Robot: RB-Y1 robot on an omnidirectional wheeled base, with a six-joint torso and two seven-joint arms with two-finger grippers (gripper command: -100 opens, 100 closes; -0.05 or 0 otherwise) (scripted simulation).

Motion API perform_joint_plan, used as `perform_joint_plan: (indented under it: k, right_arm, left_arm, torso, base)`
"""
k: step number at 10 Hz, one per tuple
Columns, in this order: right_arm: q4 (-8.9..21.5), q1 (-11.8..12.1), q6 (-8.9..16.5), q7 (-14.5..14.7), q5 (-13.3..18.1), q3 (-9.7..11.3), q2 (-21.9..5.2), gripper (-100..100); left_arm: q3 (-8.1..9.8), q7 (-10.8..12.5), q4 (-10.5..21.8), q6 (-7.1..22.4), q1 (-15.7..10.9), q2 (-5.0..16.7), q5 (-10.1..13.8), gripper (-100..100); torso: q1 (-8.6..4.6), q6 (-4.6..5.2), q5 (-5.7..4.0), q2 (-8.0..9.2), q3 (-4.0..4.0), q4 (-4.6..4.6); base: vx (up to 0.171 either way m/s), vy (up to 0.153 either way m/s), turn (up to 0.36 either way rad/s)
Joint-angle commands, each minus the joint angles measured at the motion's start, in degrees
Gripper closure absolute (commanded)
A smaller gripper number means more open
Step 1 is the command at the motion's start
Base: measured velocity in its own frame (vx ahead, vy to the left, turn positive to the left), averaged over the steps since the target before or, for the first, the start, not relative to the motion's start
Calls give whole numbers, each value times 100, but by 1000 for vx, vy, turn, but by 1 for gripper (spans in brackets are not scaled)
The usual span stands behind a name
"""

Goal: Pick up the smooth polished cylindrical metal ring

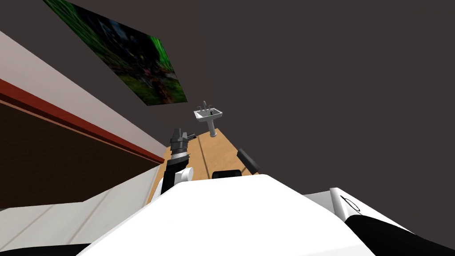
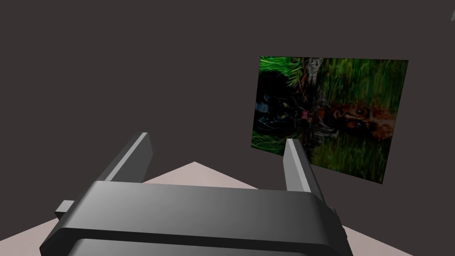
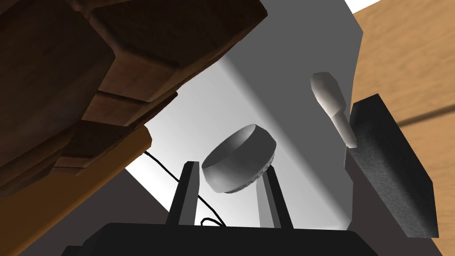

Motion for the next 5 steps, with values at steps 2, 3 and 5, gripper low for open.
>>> perform_joint_plan:
  k: [2, 3, 5]
  right_arm:
    - [-50, 314, -239, 128, -99, -118, -112, 100]
    - [-69, 439, -332, 175, -141, -171, -158, 100]
    - [-36, 346, -287, 148, -114, -108, -123, 0]
  left_arm:
    - [0, 0, 0, 0, 0, 0, 0, 0]
    - [0, 0, 0, 0, 0, 0, 0, 0]
    - [-1, 0, 0, 0, -1, 0, 0, 0]
  torso:
    - [3, -3, 1, -13, -8, -3]
    - [4, -7, 1, -22, -13, -5]
    - [3, -14, 0, -12, -8, -3]
  base:
    - [90, 8, -138]
    - [86, 18, -136]
    - [20, 8, -14]
